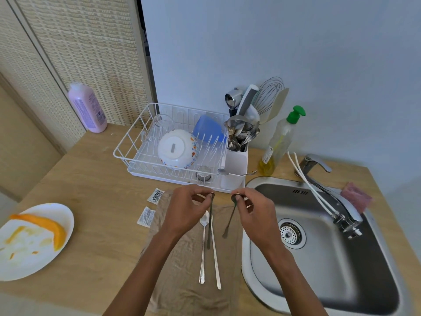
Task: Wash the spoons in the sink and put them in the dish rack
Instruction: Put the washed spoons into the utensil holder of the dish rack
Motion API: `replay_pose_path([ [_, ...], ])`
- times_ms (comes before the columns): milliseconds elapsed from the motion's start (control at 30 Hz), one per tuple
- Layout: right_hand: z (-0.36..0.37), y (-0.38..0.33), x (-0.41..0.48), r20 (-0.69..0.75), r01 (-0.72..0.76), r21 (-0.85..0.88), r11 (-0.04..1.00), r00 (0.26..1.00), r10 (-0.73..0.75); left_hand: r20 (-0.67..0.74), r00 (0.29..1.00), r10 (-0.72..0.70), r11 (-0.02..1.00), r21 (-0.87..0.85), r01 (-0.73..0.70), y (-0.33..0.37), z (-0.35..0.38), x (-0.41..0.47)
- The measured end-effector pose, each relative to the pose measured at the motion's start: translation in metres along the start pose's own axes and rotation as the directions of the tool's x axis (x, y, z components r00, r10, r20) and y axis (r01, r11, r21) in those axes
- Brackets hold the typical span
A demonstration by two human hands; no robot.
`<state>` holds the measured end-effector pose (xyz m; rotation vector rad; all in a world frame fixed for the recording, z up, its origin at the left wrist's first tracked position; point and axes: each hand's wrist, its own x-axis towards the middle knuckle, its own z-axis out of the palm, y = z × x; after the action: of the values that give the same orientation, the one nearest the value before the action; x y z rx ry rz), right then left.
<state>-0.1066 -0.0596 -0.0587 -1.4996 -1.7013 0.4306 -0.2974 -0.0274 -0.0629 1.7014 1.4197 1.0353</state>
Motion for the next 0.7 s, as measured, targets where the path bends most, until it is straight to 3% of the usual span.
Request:
replay_pose_path([
  [500, 0.013, 0.003, -0.015, -0.075, 0.009, -0.035, 0.999, 0.997, -0.012, -0.093, 0.974, 0.208, 0.974, 0.114, -0.197, 0.011, -0.010, -0.017],
  [700, 0.015, 0.003, -0.015, -0.099, -0.007, -0.027, 1.000, 0.995, 0.004, -0.052, 0.969, 0.240, 0.960, 0.161, -0.229, 0.009, -0.012, -0.017],
])
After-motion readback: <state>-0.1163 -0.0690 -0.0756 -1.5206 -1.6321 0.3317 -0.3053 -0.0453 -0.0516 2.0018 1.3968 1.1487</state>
